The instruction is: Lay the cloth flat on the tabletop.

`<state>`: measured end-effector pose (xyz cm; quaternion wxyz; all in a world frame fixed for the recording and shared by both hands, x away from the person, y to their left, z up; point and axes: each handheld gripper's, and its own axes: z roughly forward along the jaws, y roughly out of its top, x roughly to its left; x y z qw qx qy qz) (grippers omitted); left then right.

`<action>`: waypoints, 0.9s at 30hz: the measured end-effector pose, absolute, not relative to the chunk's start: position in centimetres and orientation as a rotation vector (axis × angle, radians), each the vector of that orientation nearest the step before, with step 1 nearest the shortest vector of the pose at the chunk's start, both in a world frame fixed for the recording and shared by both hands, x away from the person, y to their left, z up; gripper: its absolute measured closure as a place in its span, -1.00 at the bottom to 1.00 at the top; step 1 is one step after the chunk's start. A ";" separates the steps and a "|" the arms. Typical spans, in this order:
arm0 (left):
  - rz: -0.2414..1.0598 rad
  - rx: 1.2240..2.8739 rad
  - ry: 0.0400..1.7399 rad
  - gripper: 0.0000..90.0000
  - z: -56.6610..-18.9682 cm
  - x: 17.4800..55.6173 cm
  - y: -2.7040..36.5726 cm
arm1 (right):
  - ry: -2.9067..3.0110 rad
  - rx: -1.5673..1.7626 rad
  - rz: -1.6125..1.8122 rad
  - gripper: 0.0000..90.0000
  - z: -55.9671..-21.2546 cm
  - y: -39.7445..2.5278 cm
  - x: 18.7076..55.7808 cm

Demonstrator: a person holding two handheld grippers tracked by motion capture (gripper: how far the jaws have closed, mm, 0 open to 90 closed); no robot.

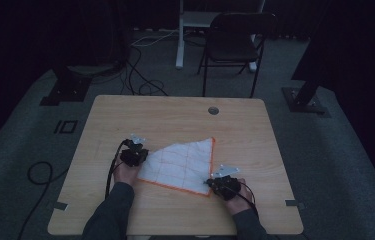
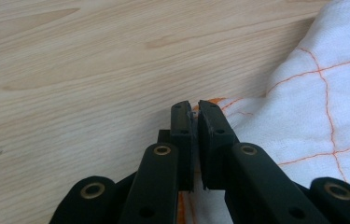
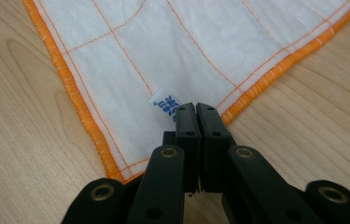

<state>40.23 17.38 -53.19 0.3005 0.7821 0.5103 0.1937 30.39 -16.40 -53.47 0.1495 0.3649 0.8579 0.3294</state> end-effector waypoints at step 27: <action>0.507 2.097 1.315 0.25 -52.9 41.3 15.6 | 2.342 1.093 0.946 0.69 -53.0 -15.4 33.5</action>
